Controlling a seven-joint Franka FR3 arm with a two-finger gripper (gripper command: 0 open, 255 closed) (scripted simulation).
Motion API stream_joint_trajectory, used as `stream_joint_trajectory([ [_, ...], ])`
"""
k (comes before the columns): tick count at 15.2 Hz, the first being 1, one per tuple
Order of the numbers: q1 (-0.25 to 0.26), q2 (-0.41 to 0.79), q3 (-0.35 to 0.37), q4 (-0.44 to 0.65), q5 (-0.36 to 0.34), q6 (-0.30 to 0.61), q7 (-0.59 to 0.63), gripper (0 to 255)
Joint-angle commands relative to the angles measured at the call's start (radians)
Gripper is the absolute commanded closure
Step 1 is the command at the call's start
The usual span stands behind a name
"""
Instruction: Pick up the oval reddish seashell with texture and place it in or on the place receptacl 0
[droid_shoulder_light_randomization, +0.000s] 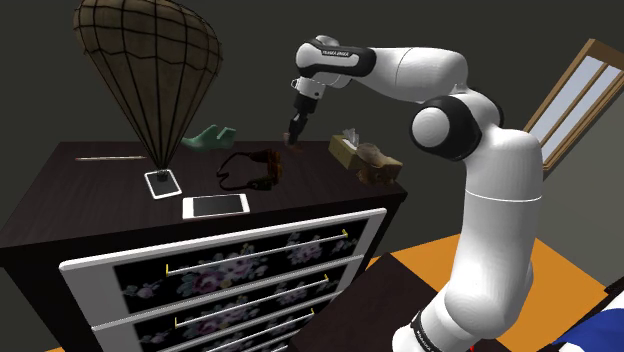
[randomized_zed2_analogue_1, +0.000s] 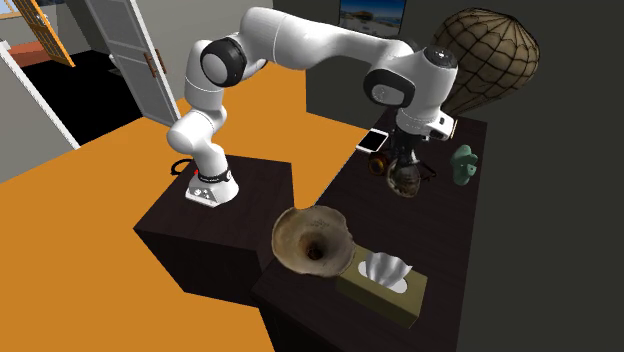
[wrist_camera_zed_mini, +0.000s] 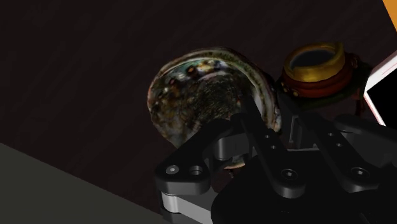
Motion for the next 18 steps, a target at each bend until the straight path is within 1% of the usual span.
stream_joint_trajectory([
  [1, -0.001, 0.001, 0.000, 0.027, -0.001, -0.025, 0.006, 255],
  [10, -0.009, 0.017, 0.000, 0.172, -0.003, -0.152, 0.032, 255],
  [18, -0.021, 0.063, 0.003, 0.353, 0.001, -0.284, 0.059, 255],
])
